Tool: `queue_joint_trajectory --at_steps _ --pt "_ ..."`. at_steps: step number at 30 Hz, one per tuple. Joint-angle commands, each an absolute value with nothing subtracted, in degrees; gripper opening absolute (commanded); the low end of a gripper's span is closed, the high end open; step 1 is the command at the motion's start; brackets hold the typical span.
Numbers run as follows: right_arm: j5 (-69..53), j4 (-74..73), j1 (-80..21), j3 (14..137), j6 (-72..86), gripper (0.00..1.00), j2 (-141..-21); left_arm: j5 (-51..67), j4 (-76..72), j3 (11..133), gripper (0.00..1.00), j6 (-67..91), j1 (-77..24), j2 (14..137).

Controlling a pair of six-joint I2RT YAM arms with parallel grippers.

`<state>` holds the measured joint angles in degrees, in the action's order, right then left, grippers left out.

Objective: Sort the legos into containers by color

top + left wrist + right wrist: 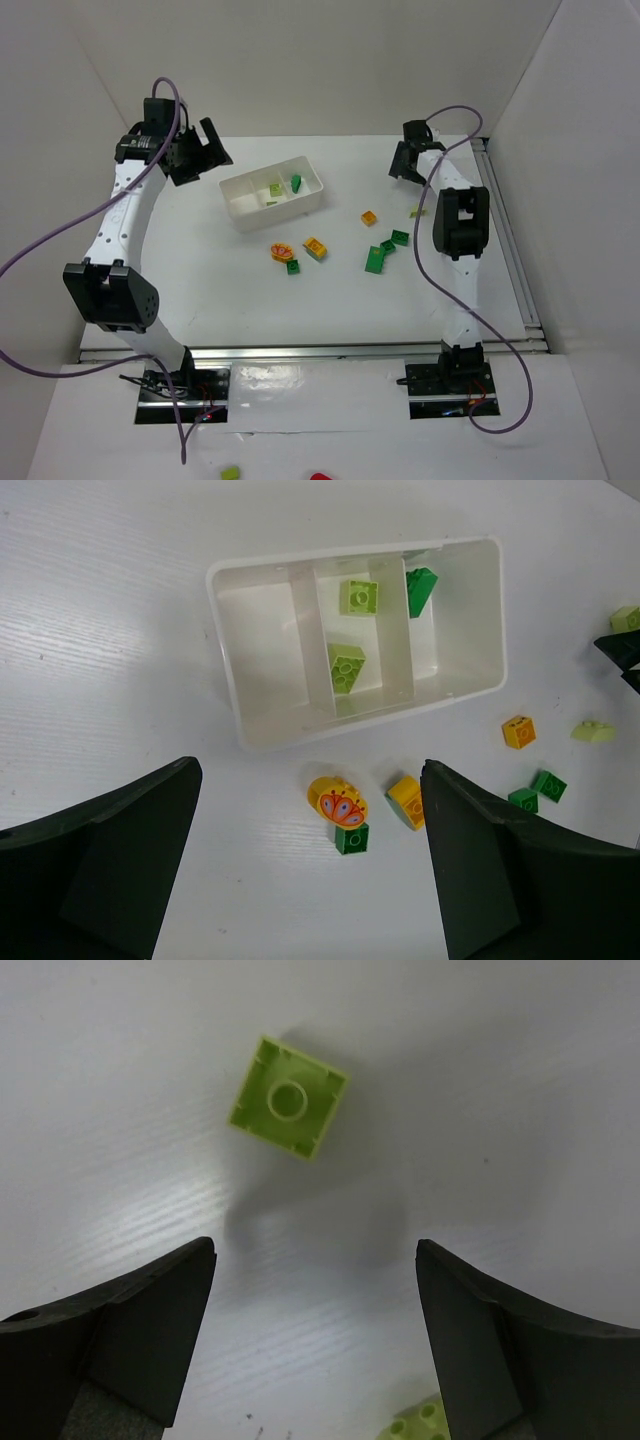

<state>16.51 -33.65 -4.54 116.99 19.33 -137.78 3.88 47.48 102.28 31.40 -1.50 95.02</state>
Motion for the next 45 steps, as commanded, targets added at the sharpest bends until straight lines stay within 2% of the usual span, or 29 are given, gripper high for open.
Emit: queue_joint_trajectory --at_steps 1,7,14,20,22,24,30,37,41,45 --pt "15.57 -31.64 -3.35 123.56 21.44 0.88 -140.79 3.78 46.93 103.97 1.00 30.06 -1.76 96.15" --pt "13.28 -32.96 -3.34 134.02 25.49 0.81 -149.23 3.78 47.46 103.97 1.00 30.06 -1.76 96.15" --pt "14.68 -31.82 -3.34 134.03 27.60 0.66 -150.56 2.72 47.99 103.97 1.00 30.06 -1.76 96.15" --pt "15.73 -31.82 -3.87 134.04 26.55 0.35 -148.72 2.72 48.52 103.97 1.00 29.53 -1.76 96.68" --pt "13.89 -30.60 -3.87 131.24 26.54 0.32 -144.79 3.25 48.52 103.97 1.00 29.53 -1.76 96.68" --pt "12.23 -27.61 -3.87 125.88 26.54 0.25 -141.26 3.25 48.52 103.97 1.00 29.53 -2.28 96.68" --pt "9.24 -25.31 -8.69 113.05 21.63 0.22 -126.58 2.72 48.52 103.97 1.00 29.53 -2.29 96.16" --pt "1.42 -17.44 -23.87 95.30 18.99 0.22 -109.17 -1.57 48.52 102.31 1.00 29.00 -2.29 93.96" --pt "-0.96 -14.33 -31.26 97.63 19.51 0.23 -108.62 -4.38 49.74 102.30 1.00 31.72 -2.29 93.96" --pt "-2.20 -17.48 -36.29 109.83 16.27 0.23 -118.70 -5.01 49.75 102.30 1.00 32.43 -2.29 93.43"
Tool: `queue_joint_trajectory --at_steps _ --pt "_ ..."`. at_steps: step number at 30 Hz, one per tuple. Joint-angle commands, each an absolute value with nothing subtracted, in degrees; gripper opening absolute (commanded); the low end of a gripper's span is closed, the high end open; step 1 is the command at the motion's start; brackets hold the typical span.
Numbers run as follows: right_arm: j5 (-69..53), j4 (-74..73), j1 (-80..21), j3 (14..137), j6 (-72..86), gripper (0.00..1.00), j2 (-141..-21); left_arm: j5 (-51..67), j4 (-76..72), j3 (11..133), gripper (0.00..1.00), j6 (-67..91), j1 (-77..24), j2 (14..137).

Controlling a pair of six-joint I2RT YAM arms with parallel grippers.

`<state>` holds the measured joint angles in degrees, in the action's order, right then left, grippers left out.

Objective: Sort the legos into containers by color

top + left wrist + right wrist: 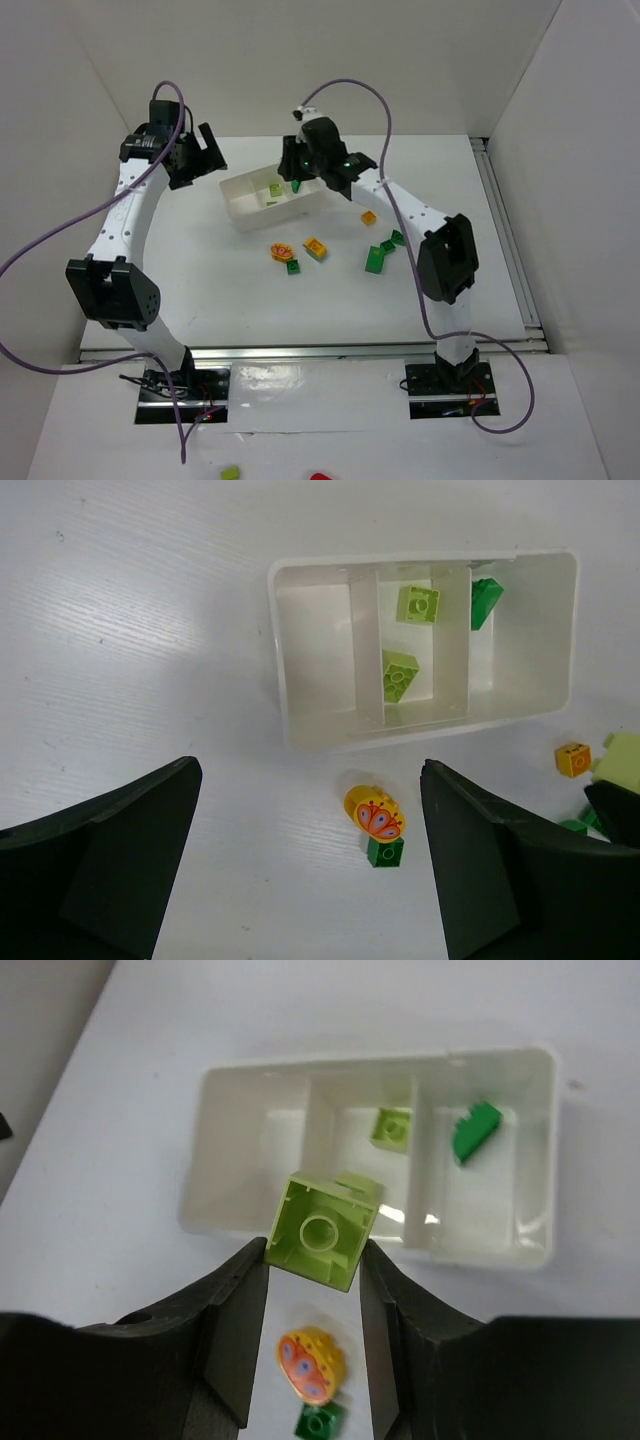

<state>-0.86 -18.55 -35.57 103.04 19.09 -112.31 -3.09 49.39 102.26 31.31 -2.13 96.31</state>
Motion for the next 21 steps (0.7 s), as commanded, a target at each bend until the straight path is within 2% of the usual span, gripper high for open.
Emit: queue_joint_trajectory --at_steps 1,8,9,11,13,14,15,18,20,21 --pt "-3.07 -18.10 -36.99 114.74 16.26 0.24 -120.57 -5.53 50.27 102.30 1.00 31.82 -2.29 93.43" --pt "-5.98 -21.17 -37.71 132.60 16.79 0.24 -137.36 -5.54 51.41 102.30 1.00 31.29 -2.29 92.37" --pt "-6.93 -21.79 -37.71 135.76 16.27 0.27 -138.59 -6.06 51.42 102.30 1.00 30.77 -2.29 91.85" --pt "-7.65 -21.19 -38.32 136.41 15.29 0.43 -140.18 -6.06 51.42 102.30 1.00 30.76 -2.29 91.85" --pt "-6.42 -21.18 -38.85 136.93 14.59 0.68 -140.19 -6.06 51.42 102.30 1.00 30.15 -2.29 91.85" --pt "-5.55 -21.18 -38.85 136.93 14.59 0.76 -139.14 -6.06 51.42 102.30 1.00 30.15 -2.29 91.85" --pt "-4.93 -21.18 -38.85 135.54 14.59 0.80 -138.26 -6.06 51.42 102.30 1.00 30.15 -2.29 91.85" --pt "-0.72 -20.05 -38.23 129.33 14.59 0.82 -132.38 -5.54 51.42 102.83 1.00 30.15 -2.29 91.85" --pt "3.06 -18.55 -37.01 123.96 12.85 0.77 -125.21 -4.75 51.42 102.83 1.00 30.15 -2.29 92.45" --pt "5.77 -16.02 -36.48 116.36 12.83 0.74 -122.20 -4.14 51.42 104.05 1.00 30.67 -2.29 92.46"
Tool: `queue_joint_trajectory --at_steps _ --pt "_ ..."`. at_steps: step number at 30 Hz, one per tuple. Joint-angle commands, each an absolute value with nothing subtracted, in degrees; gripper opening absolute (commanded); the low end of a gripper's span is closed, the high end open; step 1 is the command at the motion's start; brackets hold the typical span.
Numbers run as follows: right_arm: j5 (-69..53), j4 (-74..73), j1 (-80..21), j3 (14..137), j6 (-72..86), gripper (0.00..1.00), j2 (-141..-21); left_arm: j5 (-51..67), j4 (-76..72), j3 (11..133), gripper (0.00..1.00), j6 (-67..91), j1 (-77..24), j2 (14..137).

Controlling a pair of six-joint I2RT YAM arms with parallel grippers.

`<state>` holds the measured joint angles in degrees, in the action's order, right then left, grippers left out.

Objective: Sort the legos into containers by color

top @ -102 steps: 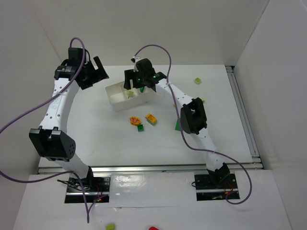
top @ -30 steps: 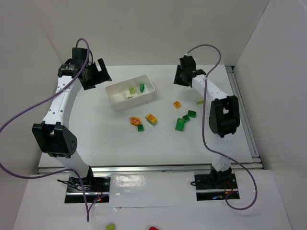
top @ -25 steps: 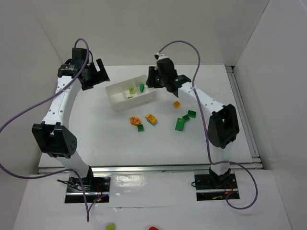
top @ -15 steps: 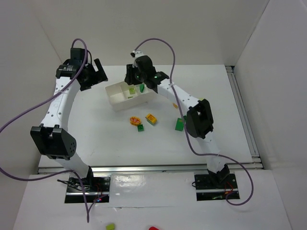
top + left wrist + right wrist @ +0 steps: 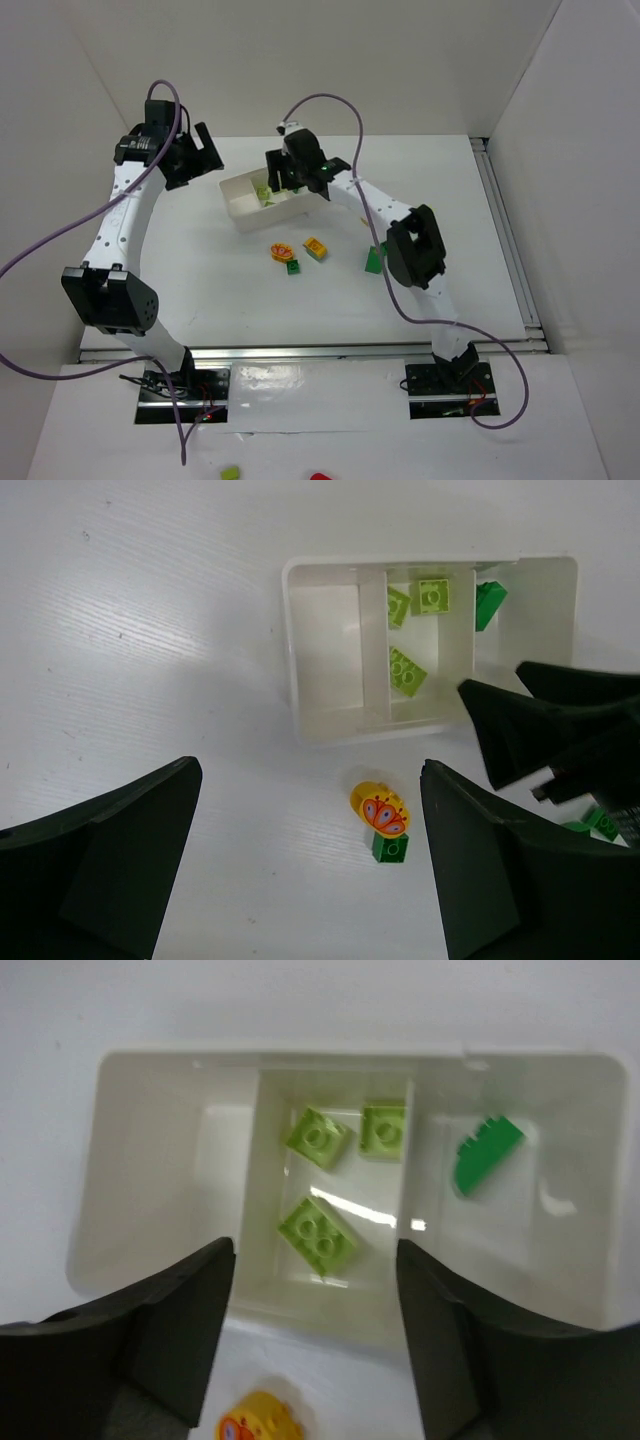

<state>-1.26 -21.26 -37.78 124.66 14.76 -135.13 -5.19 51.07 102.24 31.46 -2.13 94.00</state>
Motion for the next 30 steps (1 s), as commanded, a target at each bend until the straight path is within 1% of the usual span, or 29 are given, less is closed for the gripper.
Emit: queue_joint_trajectory --at_steps 1,2,3,4,5,6,7,8,9,10,11,13,14,15,18,22,24,30 --pt "8.24 -14.52 -34.82 111.93 12.83 0.69 -119.04 -3.52 51.42 104.58 1.00 30.67 -2.29 93.16" --pt "12.35 -13.20 -33.41 107.53 13.35 0.67 -115.78 -2.99 51.42 104.59 1.00 30.67 -2.29 93.16" --pt "14.05 -12.40 -31.75 103.31 14.58 0.66 -109.75 -2.38 50.81 105.11 1.00 30.67 -2.29 93.16" --pt "15.80 -12.39 -28.25 95.61 15.98 0.66 -107.16 -2.37 50.80 105.12 1.00 30.67 -2.29 93.16" --pt "18.08 -12.91 -26.04 92.32 19.04 0.66 -104.88 -2.37 50.28 105.12 1.00 30.67 -2.81 93.16" --pt "18.71 -14.14 -23.93 89.41 20.73 0.70 -101.46 -2.37 49.75 105.12 1.00 30.15 -2.81 93.69" --pt "19.24 -17.37 -21.99 84.60 22.13 0.72 -100.29 -2.37 49.75 105.12 1.00 30.15 -2.81 93.69" --pt "19.25 -19.32 -18.32 82.55 23.54 0.76 -99.41 -2.37 49.75 105.12 1.00 30.15 -3.33 94.21" --pt "19.25 -20.99 -16.45 80.70 25.73 0.84 -98.10 -2.37 49.75 105.12 1.00 30.15 -3.34 94.22" --pt "18.03 -23.36 -14.78 77.73 26.36 0.88 -98.09 -1.85 49.75 105.12 1.00 30.15 -3.95 94.91" --pt "15.49 -24.86 -11.63 76.83 27.24 0.90 -98.09 -1.85 49.75 105.12 1.00 30.15 -3.96 94.92" --pt "12.32 -25.75 -8.98 74.11 29.79 0.93 -98.09 -1.85 49.75 105.12 1.00 30.15 -4.48 95.45" --pt "11.26 -25.75 -7.14 73.22 30.84 0.93 -98.09 -1.85 49.75 105.12 1.00 30.15 -4.48 95.45" --pt "8.64 -24.71 -6.42 72.43 32.33 0.93 -98.09 -1.85 49.75 105.12 1.00 30.15 -4.48 95.97" --pt "6.16 -21.98 -5.27 71.10 35.58 0.93 -99.83 -1.85 49.75 104.60 1.00 30.15 -5.01 95.98" --pt "6.15 -21.97 -3.87 71.80 39.81 0.93 -103.70 -2.46 49.75 103.98 1.00 30.15 -5.01 95.45" --pt "8.78 -21.97 -3.87 72.33 40.77 0.90 -105.02 -3.08 49.75 103.97 1.00 30.15 -5.01 94.92" --pt "12.92 -17.94 -3.87 75.23 39.82 0.85 -109.16 -3.08 49.75 103.45 1.00 30.15 -5.01 94.92"
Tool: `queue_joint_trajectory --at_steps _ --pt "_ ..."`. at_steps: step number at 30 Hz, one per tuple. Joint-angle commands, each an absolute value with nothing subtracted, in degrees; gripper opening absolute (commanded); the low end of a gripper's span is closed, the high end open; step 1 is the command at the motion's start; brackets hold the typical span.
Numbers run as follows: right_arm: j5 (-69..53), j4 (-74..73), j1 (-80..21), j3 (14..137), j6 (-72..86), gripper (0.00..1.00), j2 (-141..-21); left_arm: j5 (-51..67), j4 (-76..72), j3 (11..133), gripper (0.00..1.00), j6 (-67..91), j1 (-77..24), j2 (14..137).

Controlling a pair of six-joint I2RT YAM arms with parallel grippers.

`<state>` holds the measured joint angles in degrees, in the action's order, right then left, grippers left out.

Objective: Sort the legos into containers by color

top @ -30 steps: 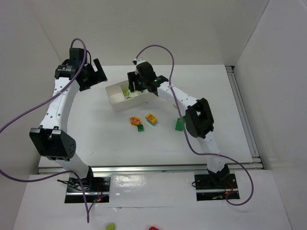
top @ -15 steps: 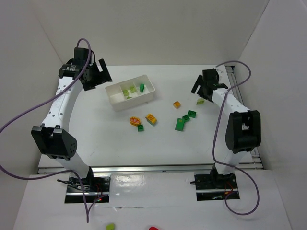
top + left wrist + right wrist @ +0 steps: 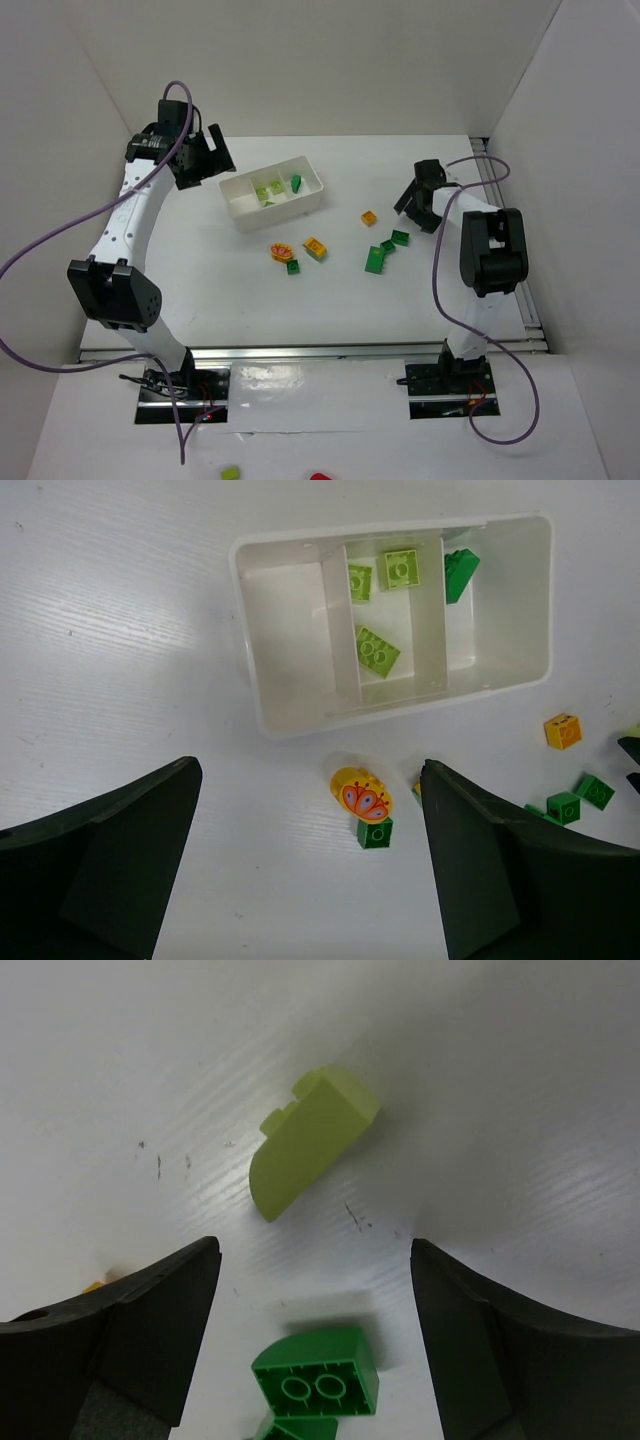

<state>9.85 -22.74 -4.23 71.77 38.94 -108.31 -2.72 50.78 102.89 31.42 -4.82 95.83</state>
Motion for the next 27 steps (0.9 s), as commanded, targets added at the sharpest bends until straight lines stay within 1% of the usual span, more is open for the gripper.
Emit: queue_joint_trajectory --at_steps 1,5,6,9,10,12,13,16,17,21,25,27 --pt "12.92 -17.15 -3.87 75.23 39.03 0.83 -109.86 -3.08 49.75 103.45 1.00 30.15 -5.01 94.92" --pt "13.44 -18.02 -3.87 80.32 36.57 0.76 -115.29 -3.69 49.75 103.45 1.00 30.15 -5.01 94.92" --pt "13.45 -18.97 -3.87 82.07 36.56 0.73 -116.10 -3.69 49.75 103.45 1.00 30.15 -5.01 94.31" --pt "15.46 -18.98 -4.39 84.10 35.25 0.68 -117.60 -4.22 50.27 102.92 1.00 30.15 -5.01 94.31" --pt "16.08 -18.98 -4.39 84.11 35.24 0.63 -118.12 -4.22 50.27 102.92 1.00 30.15 -5.01 93.78" --pt "16.61 -19.59 -4.39 85.51 34.54 0.57 -118.65 -4.22 50.27 102.39 1.00 30.15 -5.01 93.78" --pt "18.09 -19.60 -4.92 85.52 34.54 0.49 -119.26 -4.22 50.27 102.39 1.00 30.15 -5.01 93.78" --pt "19.51 -21.01 -5.62 86.92 33.40 0.33 -119.79 -4.75 50.27 102.39 1.00 29.62 -5.01 93.78" --pt "20.12 -21.01 -6.23 86.92 33.40 0.21 -119.79 -4.75 50.27 102.39 1.00 29.62 -5.01 93.78" --pt "21.62 -22.06 -9.66 86.92 30.42 0.00 -115.33 -5.27 50.80 102.92 1.00 29.62 -5.01 93.78" --pt "18.65 -18.39 -17.56 86.92 25.76 0.00 -109.17 -6.58 50.80 103.45 1.00 29.62 -5.01 93.78" --pt "14.18 -16.53 -22.66 87.79 24.18 0.00 -107.50 -7.11 50.80 103.45 1.00 29.62 -5.01 93.78"
